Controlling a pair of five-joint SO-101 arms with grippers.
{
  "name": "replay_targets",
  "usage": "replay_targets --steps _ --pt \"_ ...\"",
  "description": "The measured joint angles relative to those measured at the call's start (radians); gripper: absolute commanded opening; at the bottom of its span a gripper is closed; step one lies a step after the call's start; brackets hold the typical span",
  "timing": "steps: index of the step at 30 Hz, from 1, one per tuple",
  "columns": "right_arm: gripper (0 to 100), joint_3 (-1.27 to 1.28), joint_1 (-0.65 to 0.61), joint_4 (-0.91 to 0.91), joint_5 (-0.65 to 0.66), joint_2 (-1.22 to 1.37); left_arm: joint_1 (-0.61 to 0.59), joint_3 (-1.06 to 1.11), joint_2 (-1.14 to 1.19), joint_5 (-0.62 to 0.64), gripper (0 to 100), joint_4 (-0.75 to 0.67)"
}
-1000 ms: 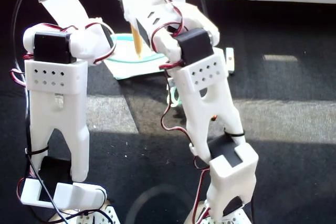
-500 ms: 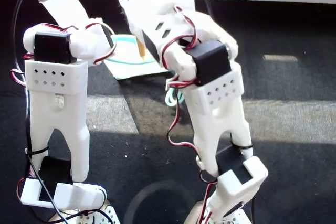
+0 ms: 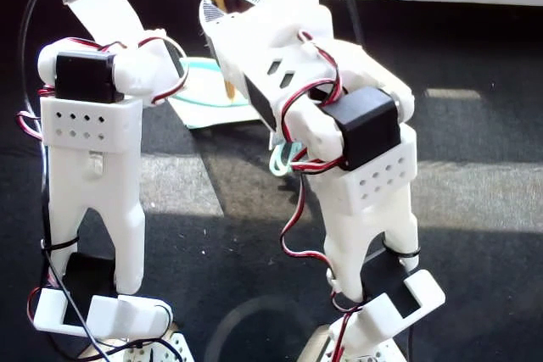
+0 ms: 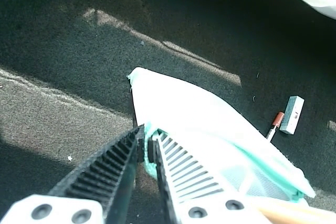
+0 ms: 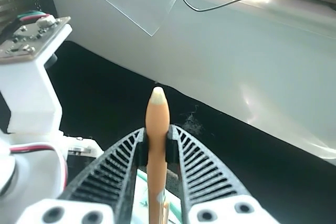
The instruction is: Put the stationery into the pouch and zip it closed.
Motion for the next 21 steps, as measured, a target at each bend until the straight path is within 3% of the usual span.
replay_targets --steps 13,21 --pt "0.6 0.005 0.000 -0.044 0.000 -0.021 -0.002 0.000 0.000 0.000 1 0.000" --pt "0.6 0.006 0.023 -0.089 0.000 0.109 -0.002 0.000 0.000 0.000 1 0.000"
